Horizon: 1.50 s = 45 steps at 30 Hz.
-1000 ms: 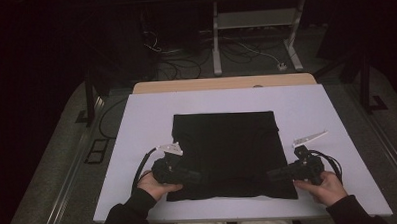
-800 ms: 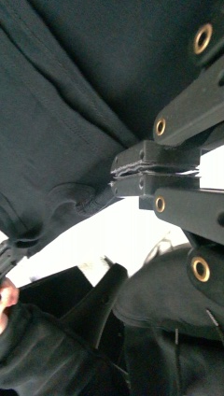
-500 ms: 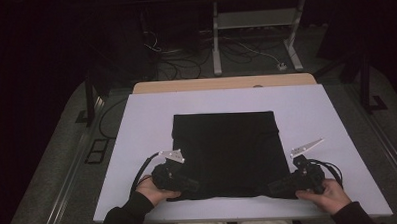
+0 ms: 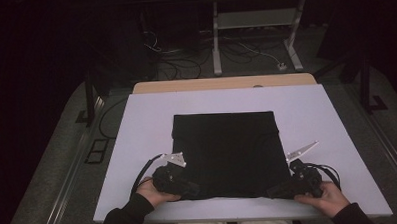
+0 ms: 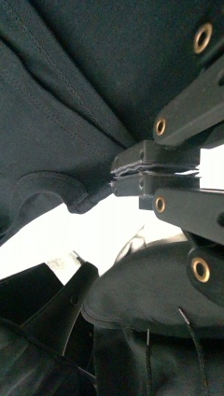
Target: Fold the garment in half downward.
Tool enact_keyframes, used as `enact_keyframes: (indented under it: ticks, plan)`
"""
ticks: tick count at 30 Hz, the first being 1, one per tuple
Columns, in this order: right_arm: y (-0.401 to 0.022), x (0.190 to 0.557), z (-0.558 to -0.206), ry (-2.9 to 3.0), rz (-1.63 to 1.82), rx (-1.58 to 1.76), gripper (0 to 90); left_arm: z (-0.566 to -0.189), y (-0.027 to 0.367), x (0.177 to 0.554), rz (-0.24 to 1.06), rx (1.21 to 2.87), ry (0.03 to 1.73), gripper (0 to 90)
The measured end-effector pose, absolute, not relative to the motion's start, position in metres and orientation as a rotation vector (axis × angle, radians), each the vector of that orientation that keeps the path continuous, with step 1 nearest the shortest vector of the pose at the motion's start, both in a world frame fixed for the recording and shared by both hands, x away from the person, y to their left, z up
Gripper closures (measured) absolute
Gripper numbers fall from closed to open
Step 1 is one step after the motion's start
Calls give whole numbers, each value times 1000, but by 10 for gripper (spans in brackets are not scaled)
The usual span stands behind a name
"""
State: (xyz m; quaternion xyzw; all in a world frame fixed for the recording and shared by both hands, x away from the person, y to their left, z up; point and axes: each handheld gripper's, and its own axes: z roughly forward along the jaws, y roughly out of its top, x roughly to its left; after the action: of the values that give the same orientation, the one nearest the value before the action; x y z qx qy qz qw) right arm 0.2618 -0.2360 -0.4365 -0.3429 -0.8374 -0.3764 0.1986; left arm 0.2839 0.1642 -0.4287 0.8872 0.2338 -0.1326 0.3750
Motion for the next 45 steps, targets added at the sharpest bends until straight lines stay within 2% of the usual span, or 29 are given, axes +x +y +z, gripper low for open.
enact_keyframes:
  ticks: [2, 6, 11, 16, 20, 25, 31, 33, 36, 39, 45]
  plan:
    - [-236, 261, -436, -2342, -1057, -965, 856, -426, 165, 283, -327, 2256, 590, 743]
    - [-238, 260, -433, -2349, -1073, -970, 813, -423, 164, 281, -314, 2267, 576, 606]
    - [-236, 257, -425, -2385, -1117, -979, 682, -417, 163, 275, -154, 2265, 569, 446]
    - [-233, 254, -417, -2442, -1158, -996, 529, -412, 164, 274, -128, 2232, 575, 338]
    - [-230, 253, -412, -2451, -1199, -994, 423, -409, 165, 275, -114, 2217, 589, 275]
    - [-229, 256, -407, -2452, -1247, -1053, 304, -402, 167, 277, -133, 2106, 609, 205]
    - [-229, 264, -398, -2452, -1285, -1109, 145, -400, 167, 277, -117, 2106, 614, 108]
    - [-229, 266, -394, -2457, -1299, -1126, 126, -399, 168, 277, -103, 2104, 618, 76]
    - [-228, 271, -388, -2482, -1326, -1148, 47, -397, 170, 277, -83, 2094, 627, 8]
    - [-226, 276, -384, -2496, -1339, -1156, 0, -397, 174, 278, -69, 2084, 639, 0]
    - [-216, 292, -376, -2529, -1345, -1188, 0, -397, 185, 277, -7, 2057, 676, 0]
